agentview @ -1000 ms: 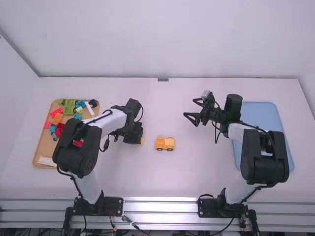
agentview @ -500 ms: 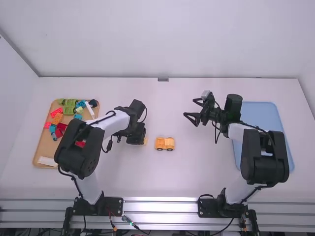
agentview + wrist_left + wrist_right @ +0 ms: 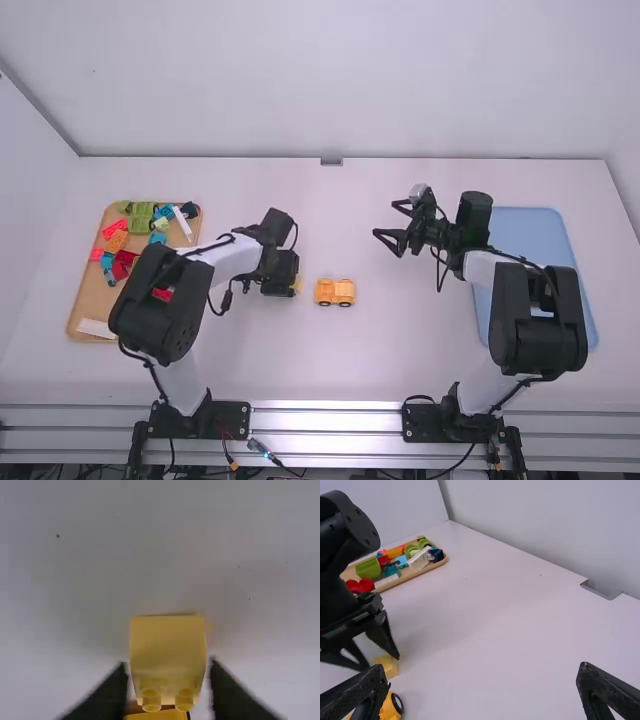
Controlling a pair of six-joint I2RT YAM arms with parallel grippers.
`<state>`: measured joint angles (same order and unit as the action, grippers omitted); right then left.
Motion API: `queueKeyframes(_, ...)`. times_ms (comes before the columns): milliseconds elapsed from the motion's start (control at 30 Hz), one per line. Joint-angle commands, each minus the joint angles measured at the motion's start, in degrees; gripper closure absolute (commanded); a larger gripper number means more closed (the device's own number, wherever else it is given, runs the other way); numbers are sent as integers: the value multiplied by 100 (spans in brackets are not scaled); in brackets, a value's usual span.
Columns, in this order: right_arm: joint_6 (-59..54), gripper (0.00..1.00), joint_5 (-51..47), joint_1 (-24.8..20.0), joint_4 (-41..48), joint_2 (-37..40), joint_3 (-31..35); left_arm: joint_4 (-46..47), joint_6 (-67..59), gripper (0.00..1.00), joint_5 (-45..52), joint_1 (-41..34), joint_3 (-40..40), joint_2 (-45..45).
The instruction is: Assemble lego blocks to make yellow taxi
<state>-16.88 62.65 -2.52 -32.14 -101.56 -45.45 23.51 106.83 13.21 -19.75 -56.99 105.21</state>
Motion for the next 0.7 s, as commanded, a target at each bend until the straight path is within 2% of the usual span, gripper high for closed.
queueKeyframes(0, -7, 1, 33, -11, 4, 160, 48, 59, 122, 20, 142, -11, 146, -52)
queueKeyframes(100, -4, 1, 33, -11, 9, 160, 48, 70, 101, 15, 136, -13, 160, -52)
queueKeyframes(333, -63, 1, 33, 0, 116, 160, 48, 46, -428, 21, 131, 157, 57, -55)
queueKeyframes(667, -184, 1, 31, -11, 155, 160, 48, 765, -1784, 18, 260, 439, -811, -55)
